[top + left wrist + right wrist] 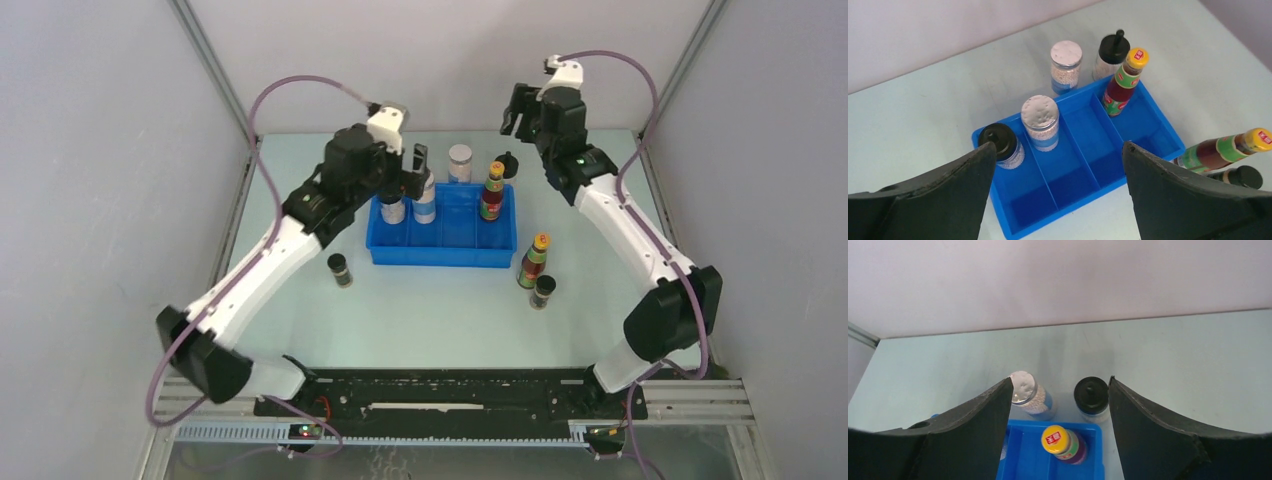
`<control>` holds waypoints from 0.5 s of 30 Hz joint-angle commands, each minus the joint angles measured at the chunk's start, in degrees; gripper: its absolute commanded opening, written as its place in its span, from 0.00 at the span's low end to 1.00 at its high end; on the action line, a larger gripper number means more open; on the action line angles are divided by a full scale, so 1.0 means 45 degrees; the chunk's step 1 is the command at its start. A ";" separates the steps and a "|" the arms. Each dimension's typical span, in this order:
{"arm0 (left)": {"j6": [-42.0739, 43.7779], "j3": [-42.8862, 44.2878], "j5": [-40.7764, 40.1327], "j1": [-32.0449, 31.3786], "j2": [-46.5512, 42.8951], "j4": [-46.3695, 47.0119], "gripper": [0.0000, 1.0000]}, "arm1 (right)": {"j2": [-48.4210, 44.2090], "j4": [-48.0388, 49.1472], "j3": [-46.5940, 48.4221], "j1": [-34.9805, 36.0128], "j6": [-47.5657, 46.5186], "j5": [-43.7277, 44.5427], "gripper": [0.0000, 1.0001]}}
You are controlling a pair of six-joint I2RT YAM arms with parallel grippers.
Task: Organize the condiment bottles
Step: Place the bottle in the storage box, then pick up the bottle from the center of the board.
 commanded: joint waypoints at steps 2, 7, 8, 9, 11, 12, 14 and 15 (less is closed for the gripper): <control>0.0463 0.2347 0.1820 0.0328 0.2297 -0.0704 1.00 | -0.1119 -0.0647 -0.0479 -0.0754 0.1162 -0.0298 0.79; 0.0137 0.3522 0.3102 0.0621 0.4074 -0.0250 1.00 | -0.1741 -0.0246 -0.1304 -0.1141 0.1473 -0.0651 0.79; 0.0120 0.3741 0.3239 0.0625 0.4406 -0.0188 1.00 | -0.1787 -0.0182 -0.1409 -0.1193 0.1497 -0.0704 0.79; 0.0115 0.3951 0.3340 0.0643 0.4679 -0.0104 1.00 | -0.1832 -0.0169 -0.1463 -0.1233 0.1519 -0.0735 0.79; 0.0124 0.4266 0.3482 0.0655 0.5169 0.0077 1.00 | -0.1879 -0.0109 -0.1573 -0.1288 0.1520 -0.0835 0.79; 0.0143 0.4422 0.3458 0.0652 0.5409 0.0127 1.00 | -0.1899 -0.0070 -0.1626 -0.1315 0.1522 -0.0878 0.79; 0.0185 0.4782 0.3290 0.0667 0.5794 0.0107 1.00 | -0.1938 -0.0002 -0.1719 -0.1348 0.1492 -0.0922 0.79; 0.0192 0.4917 0.3231 0.0683 0.5976 0.0087 1.00 | -0.1958 0.0032 -0.1761 -0.1357 0.1467 -0.0926 0.79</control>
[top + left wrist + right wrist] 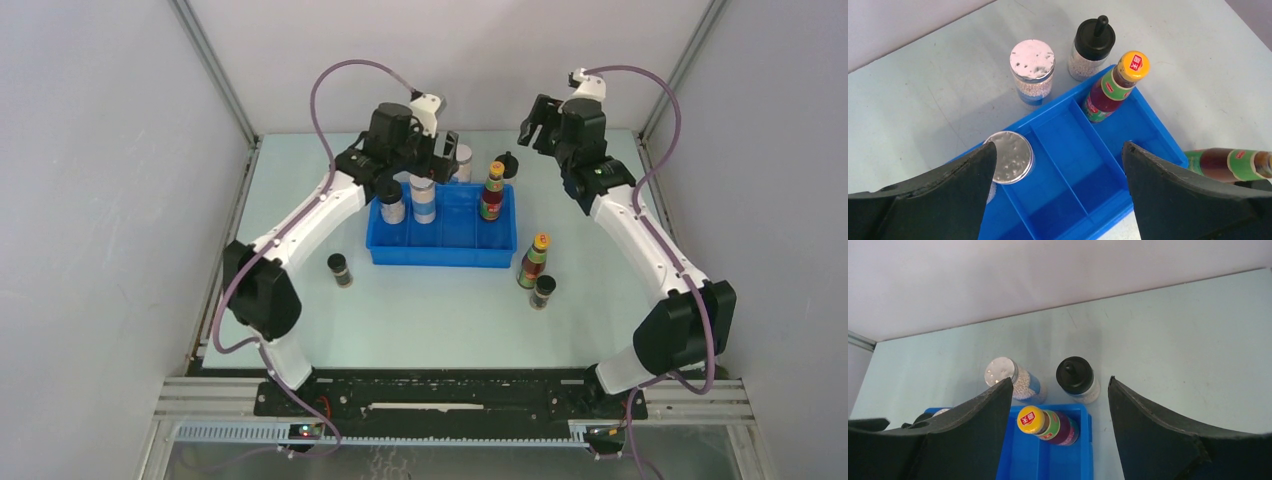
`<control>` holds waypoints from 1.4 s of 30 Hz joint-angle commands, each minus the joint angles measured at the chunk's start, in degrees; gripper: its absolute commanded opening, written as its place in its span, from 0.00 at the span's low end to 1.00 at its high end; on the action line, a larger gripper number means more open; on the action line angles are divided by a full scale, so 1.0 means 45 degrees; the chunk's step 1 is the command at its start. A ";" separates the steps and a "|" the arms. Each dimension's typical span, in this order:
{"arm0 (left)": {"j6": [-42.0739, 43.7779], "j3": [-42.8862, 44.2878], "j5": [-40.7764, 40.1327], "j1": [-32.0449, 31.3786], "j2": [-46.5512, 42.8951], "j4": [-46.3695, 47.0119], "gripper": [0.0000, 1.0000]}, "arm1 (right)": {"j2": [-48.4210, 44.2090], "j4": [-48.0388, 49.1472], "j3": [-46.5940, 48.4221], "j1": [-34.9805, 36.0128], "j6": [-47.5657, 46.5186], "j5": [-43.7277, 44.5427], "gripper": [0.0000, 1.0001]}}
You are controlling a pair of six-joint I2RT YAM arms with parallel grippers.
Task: Organize the condiment bottles
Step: Pick up the bottle from the center of the board.
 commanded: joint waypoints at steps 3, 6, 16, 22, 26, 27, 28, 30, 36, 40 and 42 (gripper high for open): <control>0.0163 0.1663 0.0117 0.0039 0.0856 0.0405 1.00 | -0.0525 0.0446 -0.0129 -0.0191 0.0182 -0.0160 0.79; 0.0293 0.2260 -0.0045 0.0073 0.1338 0.0194 1.00 | -0.0236 0.0300 0.0027 -0.0364 0.0287 -0.0115 0.79; 0.0003 0.2620 -0.0421 0.0134 0.1324 0.0396 1.00 | 0.2391 -0.1487 0.2440 -0.0922 0.0242 -0.1158 0.79; -0.0325 0.1259 -0.0955 0.0064 0.0102 0.1475 0.99 | 0.4182 -0.2886 0.4175 -0.1366 -0.0113 -0.2856 0.79; -0.0457 0.0514 -0.1320 -0.0023 -0.0714 0.2075 0.99 | 0.5347 -0.4066 0.5402 -0.1554 -0.0439 -0.3803 0.80; -0.0475 0.0383 -0.1360 -0.0064 -0.0873 0.2178 0.99 | 0.5580 -0.4307 0.5686 -0.1555 -0.0531 -0.3907 0.81; -0.0489 0.0203 -0.1367 -0.0113 -0.1035 0.2289 0.99 | 0.5778 -0.4510 0.5961 -0.1555 -0.0609 -0.4020 0.81; -0.0457 -0.0084 -0.1839 -0.0221 -0.1354 0.2557 0.99 | 0.6161 -0.4803 0.6480 -0.1555 -0.0754 -0.4124 0.82; -0.0307 -0.0648 -0.2154 -0.0500 -0.2071 0.2993 0.99 | 0.7270 -0.5773 0.7825 -0.1576 -0.1047 -0.4530 0.83; -0.0268 -0.0713 -0.2211 -0.0620 -0.2251 0.3075 0.99 | 0.7702 -0.6044 0.8154 -0.1575 -0.1243 -0.4693 0.86; -0.0232 -0.0733 -0.2221 -0.0651 -0.2297 0.3115 0.99 | 0.7858 -0.6107 0.8177 -0.1575 -0.1352 -0.4722 0.88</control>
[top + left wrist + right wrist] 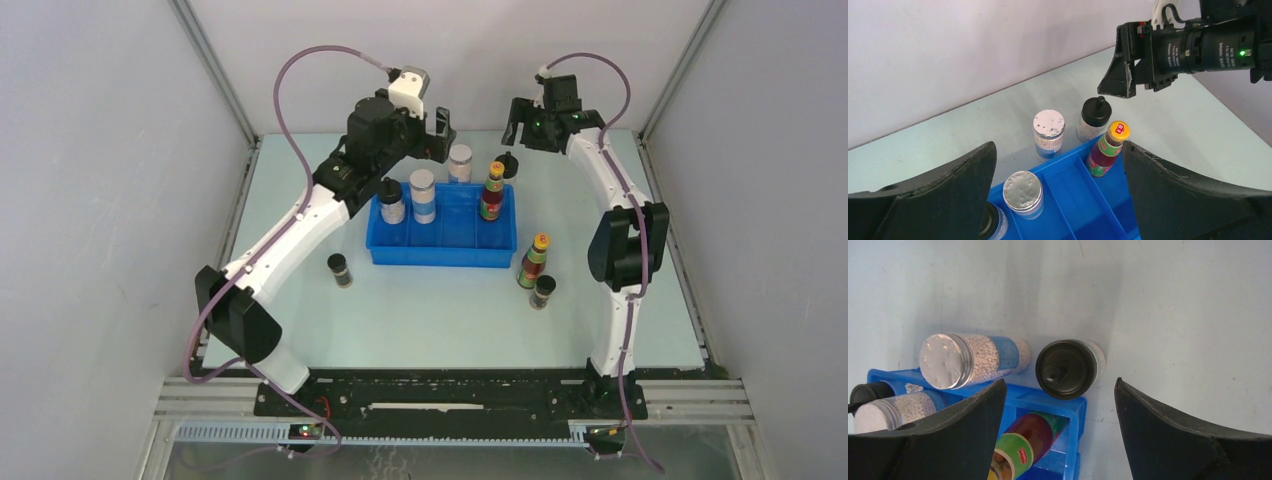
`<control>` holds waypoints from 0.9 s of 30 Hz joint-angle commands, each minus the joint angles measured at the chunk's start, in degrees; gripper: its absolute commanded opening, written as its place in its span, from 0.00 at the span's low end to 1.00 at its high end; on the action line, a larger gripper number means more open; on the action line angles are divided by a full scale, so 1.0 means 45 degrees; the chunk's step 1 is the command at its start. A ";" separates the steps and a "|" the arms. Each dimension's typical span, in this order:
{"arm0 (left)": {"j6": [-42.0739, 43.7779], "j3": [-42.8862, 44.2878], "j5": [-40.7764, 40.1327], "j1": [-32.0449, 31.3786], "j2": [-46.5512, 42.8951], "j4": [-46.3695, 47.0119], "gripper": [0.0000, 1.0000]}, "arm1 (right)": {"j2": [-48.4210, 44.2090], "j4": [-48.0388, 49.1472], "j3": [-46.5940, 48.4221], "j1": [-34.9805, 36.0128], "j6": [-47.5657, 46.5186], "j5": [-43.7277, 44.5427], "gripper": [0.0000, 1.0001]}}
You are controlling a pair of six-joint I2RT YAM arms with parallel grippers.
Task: Organize the condiment bottles
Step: Pick up the bottle from the center of the board.
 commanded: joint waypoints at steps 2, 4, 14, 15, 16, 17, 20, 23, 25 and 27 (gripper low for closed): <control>0.0007 -0.0326 -0.0302 -0.0171 -0.0616 0.0637 0.99 | 0.0420 -0.0606 0.0587 -0.0030 -0.0560 -0.0421 0.92; 0.0007 -0.0351 -0.0298 -0.0188 -0.0631 0.0668 0.99 | 0.0605 -0.0682 0.0659 -0.0030 -0.0643 -0.0495 0.95; 0.0065 -0.0481 -0.0342 -0.0228 -0.0710 0.0776 0.99 | 0.1435 -0.1131 0.1466 0.0140 -0.0998 -0.0511 0.99; 0.0065 -0.0507 -0.0368 -0.0232 -0.0729 0.0802 0.99 | 0.1505 -0.1173 0.1532 0.0159 -0.1029 -0.0473 1.00; 0.0065 -0.0537 -0.0369 -0.0230 -0.0743 0.0820 0.99 | 0.1562 -0.1200 0.1616 0.0176 -0.1078 -0.0448 1.00; 0.0065 -0.0565 -0.0371 -0.0223 -0.0753 0.0852 0.99 | 0.1630 -0.1228 0.1670 0.0193 -0.1090 -0.0428 1.00; 0.0084 -0.0670 -0.0361 -0.0223 -0.0802 0.0944 0.99 | 0.1771 -0.1292 0.1841 0.0238 -0.1172 -0.0391 1.00; 0.0104 -0.0769 -0.0399 -0.0232 -0.0830 0.1028 0.99 | 0.1959 -0.1419 0.2068 0.0300 -0.1253 -0.0310 1.00; 0.0124 -0.0796 -0.0409 -0.0233 -0.0832 0.1073 0.99 | 0.2098 -0.1496 0.2240 0.0338 -0.1301 -0.0296 1.00; 0.0142 -0.0803 -0.0430 -0.0225 -0.0834 0.1127 0.99 | 0.2243 -0.1601 0.2463 0.0379 -0.1314 -0.0262 0.99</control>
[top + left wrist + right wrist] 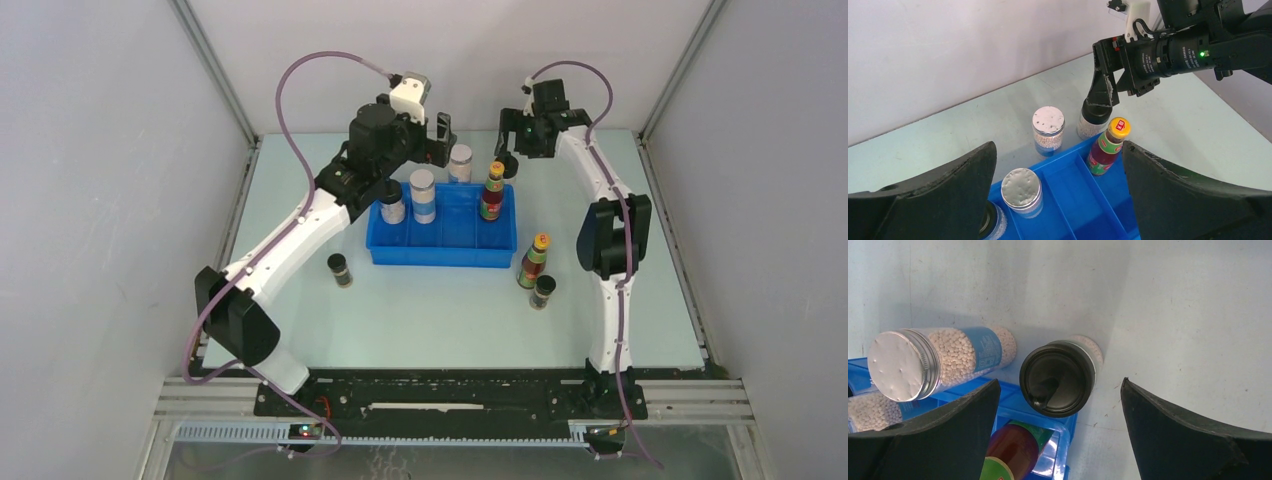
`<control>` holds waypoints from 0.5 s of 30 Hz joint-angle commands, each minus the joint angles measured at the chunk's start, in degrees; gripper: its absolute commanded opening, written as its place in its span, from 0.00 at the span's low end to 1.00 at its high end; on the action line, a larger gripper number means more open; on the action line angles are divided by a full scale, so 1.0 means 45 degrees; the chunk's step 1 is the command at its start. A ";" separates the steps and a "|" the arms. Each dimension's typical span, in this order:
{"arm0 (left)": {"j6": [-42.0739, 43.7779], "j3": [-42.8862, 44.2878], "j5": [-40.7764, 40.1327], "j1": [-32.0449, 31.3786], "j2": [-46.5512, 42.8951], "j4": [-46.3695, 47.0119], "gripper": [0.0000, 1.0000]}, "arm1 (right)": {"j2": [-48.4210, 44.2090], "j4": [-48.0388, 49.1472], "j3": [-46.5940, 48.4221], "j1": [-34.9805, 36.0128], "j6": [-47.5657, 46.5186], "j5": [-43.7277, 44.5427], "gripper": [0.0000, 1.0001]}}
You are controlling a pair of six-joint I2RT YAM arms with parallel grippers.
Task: Organize the condiment bottles
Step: Pick up the bottle from the center of the board.
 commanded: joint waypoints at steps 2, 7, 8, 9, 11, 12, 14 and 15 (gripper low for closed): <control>0.0141 -0.0175 -0.0221 -0.0086 -0.0614 0.0659 0.99 | 0.0498 -0.0340 0.1007 0.0199 -0.0401 0.0157 0.99; 0.0163 -0.0204 -0.0216 -0.0087 -0.0584 0.0756 0.99 | 0.0813 -0.0555 0.1333 0.0235 -0.0462 0.0237 0.99; 0.0180 -0.0214 -0.0221 -0.0087 -0.0566 0.0769 0.99 | 0.0850 -0.0555 0.1332 0.0239 -0.0483 0.0256 0.98; 0.0183 -0.0222 -0.0221 -0.0077 -0.0573 0.0790 0.99 | 0.0876 -0.0555 0.1346 0.0239 -0.0497 0.0260 0.98; 0.0195 -0.0259 -0.0217 -0.0086 -0.0575 0.0846 0.99 | 0.0954 -0.0579 0.1394 0.0240 -0.0510 0.0262 0.97; 0.0192 -0.0277 -0.0211 -0.0087 -0.0574 0.0871 0.99 | 0.1006 -0.0624 0.1435 0.0239 -0.0519 0.0276 0.97; 0.0183 -0.0282 -0.0211 -0.0087 -0.0556 0.0897 0.99 | 0.1078 -0.0699 0.1513 0.0239 -0.0544 0.0280 0.96; 0.0183 -0.0292 -0.0203 -0.0077 -0.0555 0.0914 0.99 | 0.1136 -0.0730 0.1557 0.0239 -0.0548 0.0281 0.95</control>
